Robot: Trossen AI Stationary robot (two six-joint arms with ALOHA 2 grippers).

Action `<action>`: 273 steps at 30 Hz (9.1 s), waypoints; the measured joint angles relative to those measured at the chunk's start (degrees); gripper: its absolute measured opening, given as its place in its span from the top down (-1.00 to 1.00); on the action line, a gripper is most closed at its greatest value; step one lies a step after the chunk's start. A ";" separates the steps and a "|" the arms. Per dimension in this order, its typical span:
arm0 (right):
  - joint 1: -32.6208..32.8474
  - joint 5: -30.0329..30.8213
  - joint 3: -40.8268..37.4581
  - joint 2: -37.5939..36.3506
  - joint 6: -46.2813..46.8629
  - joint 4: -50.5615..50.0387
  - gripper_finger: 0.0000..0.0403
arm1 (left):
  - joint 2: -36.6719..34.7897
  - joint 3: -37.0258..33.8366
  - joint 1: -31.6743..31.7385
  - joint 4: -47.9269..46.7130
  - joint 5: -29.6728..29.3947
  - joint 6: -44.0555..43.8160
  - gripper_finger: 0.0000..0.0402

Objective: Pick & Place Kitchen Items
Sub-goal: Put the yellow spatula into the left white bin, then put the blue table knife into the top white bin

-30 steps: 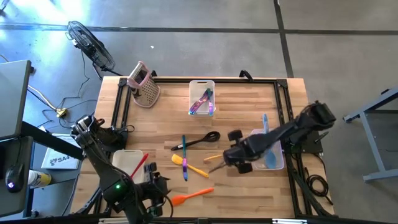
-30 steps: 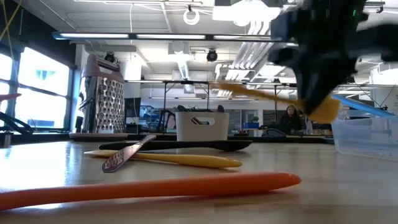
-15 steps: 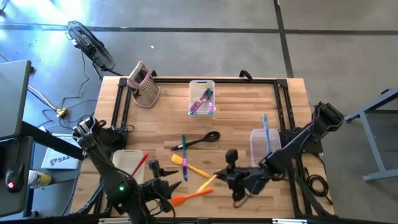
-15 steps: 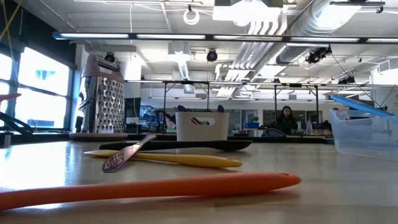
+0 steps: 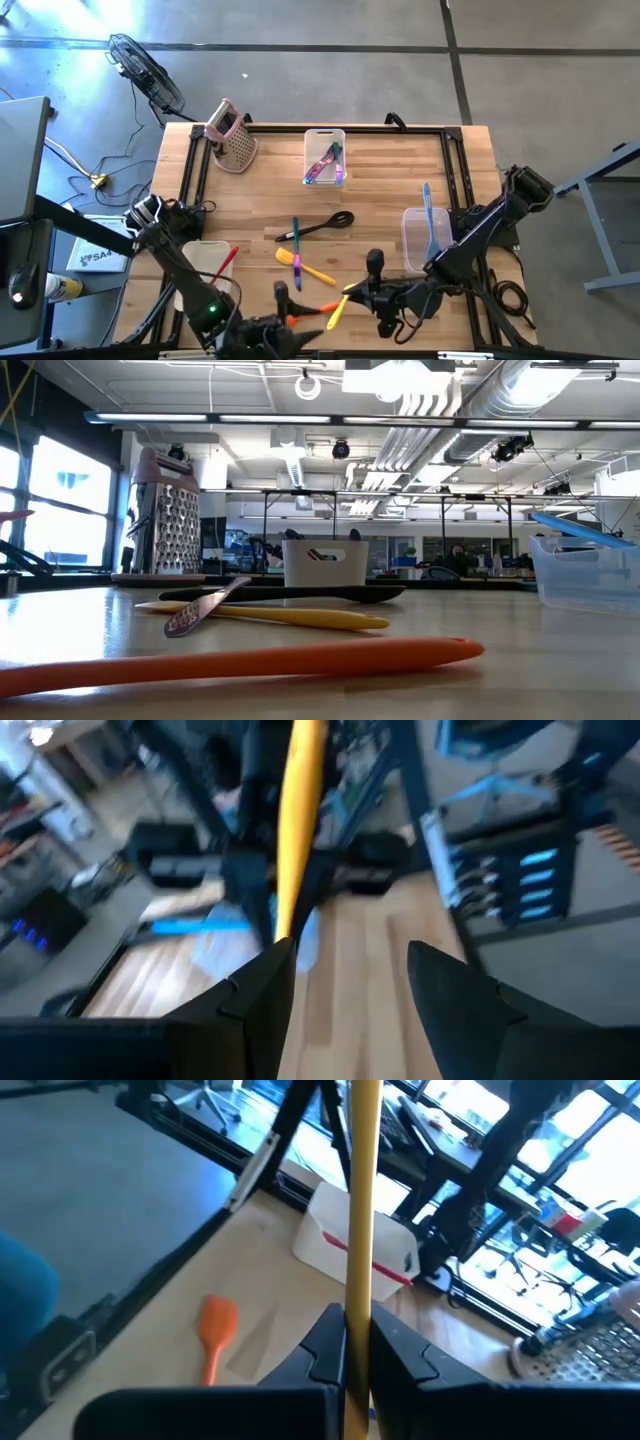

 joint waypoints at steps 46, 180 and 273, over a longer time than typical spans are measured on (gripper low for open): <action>-3.53 -11.81 0.02 0.24 11.75 -2.59 0.55 | -0.07 -0.04 7.85 5.34 13.96 4.10 0.89; -2.53 3.75 -5.70 -8.17 32.87 -20.43 0.22 | -23.08 -23.58 28.61 -41.90 40.97 -83.33 0.52; -0.90 -3.56 -17.29 -8.13 31.78 -5.97 0.22 | -0.27 -23.64 40.89 -33.64 58.43 -72.22 0.51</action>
